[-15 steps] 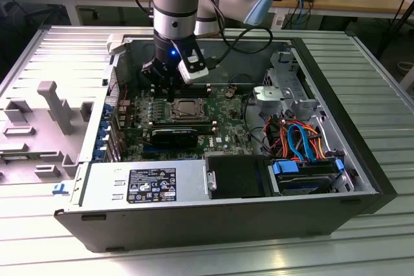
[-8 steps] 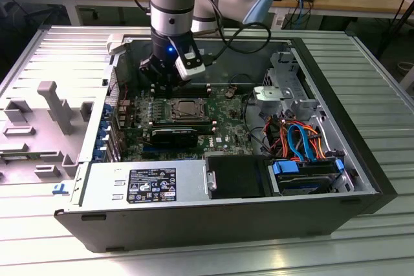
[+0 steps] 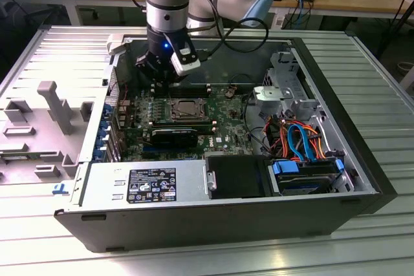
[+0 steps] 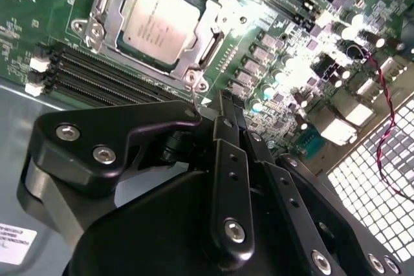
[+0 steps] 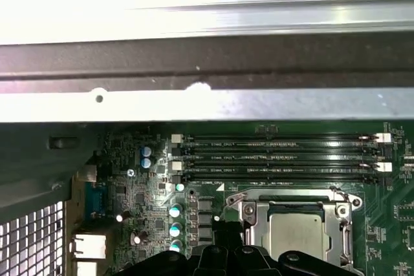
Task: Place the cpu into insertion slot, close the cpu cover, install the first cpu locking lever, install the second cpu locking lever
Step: 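Install the first cpu locking lever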
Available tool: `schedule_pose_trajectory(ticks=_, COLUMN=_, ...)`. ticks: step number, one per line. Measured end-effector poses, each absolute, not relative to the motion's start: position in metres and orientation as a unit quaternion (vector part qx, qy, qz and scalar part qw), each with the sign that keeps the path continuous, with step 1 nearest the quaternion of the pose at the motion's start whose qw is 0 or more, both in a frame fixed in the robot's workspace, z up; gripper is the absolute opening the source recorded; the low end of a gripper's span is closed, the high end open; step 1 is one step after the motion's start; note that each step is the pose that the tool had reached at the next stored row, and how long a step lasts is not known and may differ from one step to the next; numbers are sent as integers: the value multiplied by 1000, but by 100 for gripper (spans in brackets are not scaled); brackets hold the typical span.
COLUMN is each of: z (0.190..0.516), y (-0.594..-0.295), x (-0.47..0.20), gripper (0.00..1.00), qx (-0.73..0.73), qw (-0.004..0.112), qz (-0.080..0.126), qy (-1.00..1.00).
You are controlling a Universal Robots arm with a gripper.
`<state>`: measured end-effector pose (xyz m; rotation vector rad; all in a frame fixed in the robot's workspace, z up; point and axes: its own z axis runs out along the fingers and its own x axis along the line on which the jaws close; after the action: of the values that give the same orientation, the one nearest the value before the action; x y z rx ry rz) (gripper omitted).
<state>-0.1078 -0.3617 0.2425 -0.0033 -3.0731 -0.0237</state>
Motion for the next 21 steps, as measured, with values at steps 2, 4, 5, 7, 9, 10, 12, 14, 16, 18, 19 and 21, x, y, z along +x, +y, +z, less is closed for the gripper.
schedule_pose_trajectory(ticks=2, z=242, y=-360, x=-110, gripper=11, qx=-1, qw=34, qz=-8, qy=-999)
schedule_pose_trajectory(ticks=4, z=243, y=-359, x=-113, gripper=11, qx=0, qw=34, qz=-8, qy=-999)
schedule_pose_trajectory(ticks=5, z=243, y=-359, x=-114, gripper=11, qx=1, qw=34, qz=-8, qy=-999)
schedule_pose_trajectory(ticks=7, z=243, y=-358, x=-116, gripper=11, qx=1, qw=34, qz=-8, qy=-999)
schedule_pose_trajectory(ticks=9, z=242, y=-357, x=-120, gripper=11, qx=2, qw=33, qz=-8, qy=-999)
schedule_pose_trajectory(ticks=10, z=242, y=-357, x=-121, gripper=11, qx=3, qw=33, qz=-8, qy=-999)
schedule_pose_trajectory(ticks=12, z=243, y=-356, x=-123, gripper=11, qx=5, qw=33, qz=-7, qy=-999)
schedule_pose_trajectory(ticks=14, z=244, y=-353, x=-123, gripper=11, qx=7, qw=33, qz=-7, qy=-999)
schedule_pose_trajectory(ticks=16, z=246, y=-349, x=-123, gripper=11, qx=9, qw=33, qz=-7, qy=-999)
schedule_pose_trajectory(ticks=18, z=247, y=-346, x=-123, gripper=11, qx=11, qw=33, qz=-7, qy=-999)
schedule_pose_trajectory(ticks=19, z=247, y=-344, x=-123, gripper=11, qx=12, qw=33, qz=-7, qy=-999)
schedule_pose_trajectory(ticks=21, z=247, y=-343, x=-123, gripper=11, qx=14, qw=33, qz=-7, qy=-999)
